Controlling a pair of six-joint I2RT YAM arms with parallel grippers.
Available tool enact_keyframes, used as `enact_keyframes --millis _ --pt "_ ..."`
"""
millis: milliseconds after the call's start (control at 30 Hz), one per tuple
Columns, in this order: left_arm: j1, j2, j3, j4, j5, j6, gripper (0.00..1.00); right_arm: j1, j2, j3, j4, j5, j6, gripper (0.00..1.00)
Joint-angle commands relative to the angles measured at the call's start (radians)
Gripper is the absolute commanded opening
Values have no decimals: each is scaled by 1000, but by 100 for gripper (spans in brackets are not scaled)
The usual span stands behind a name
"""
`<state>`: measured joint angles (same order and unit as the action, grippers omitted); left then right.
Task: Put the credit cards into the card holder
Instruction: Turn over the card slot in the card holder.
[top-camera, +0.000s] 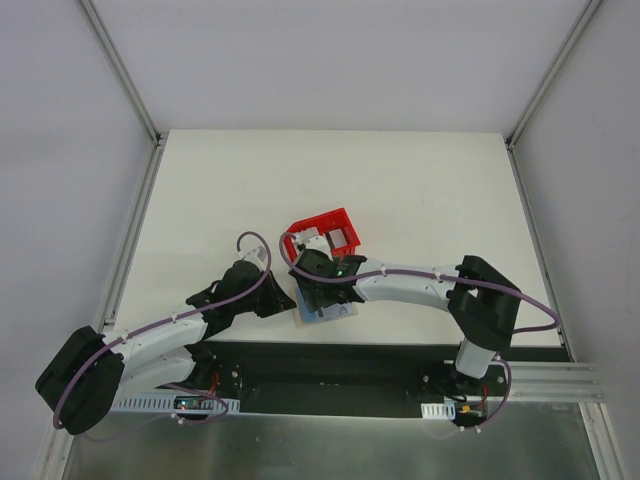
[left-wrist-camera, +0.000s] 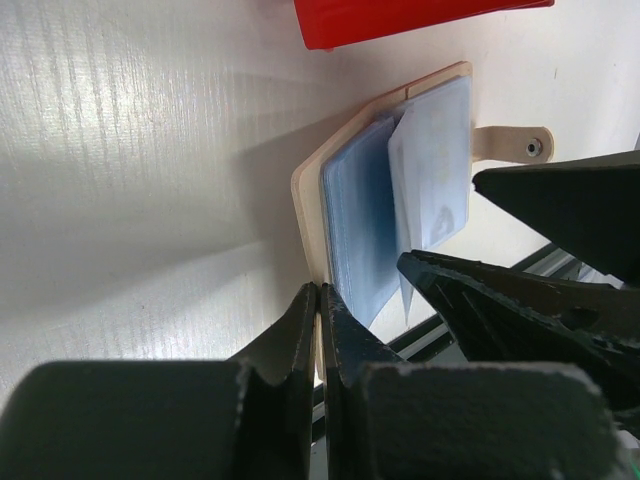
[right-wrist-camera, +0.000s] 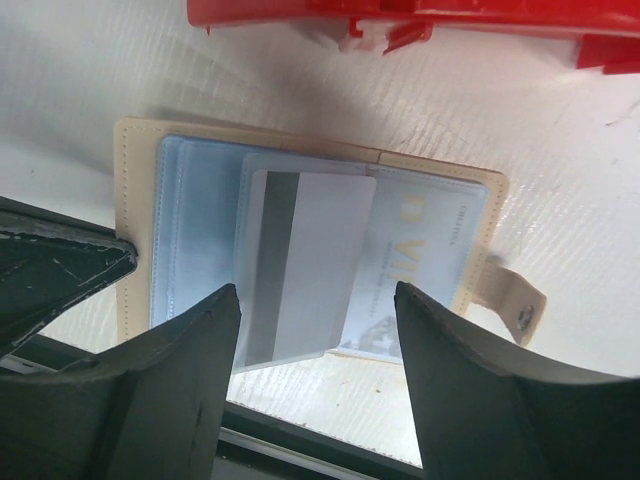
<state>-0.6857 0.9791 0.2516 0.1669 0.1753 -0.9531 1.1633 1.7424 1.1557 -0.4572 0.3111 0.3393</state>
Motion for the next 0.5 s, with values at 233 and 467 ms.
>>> enact_keyframes --millis 233,467 --pt "0 -10 2 0 1 16 0 29 3 87 -169 190 -10 65" --pt "0 -11 -8 -1 -7 19 0 16 -46 55 -198 223 12 63"
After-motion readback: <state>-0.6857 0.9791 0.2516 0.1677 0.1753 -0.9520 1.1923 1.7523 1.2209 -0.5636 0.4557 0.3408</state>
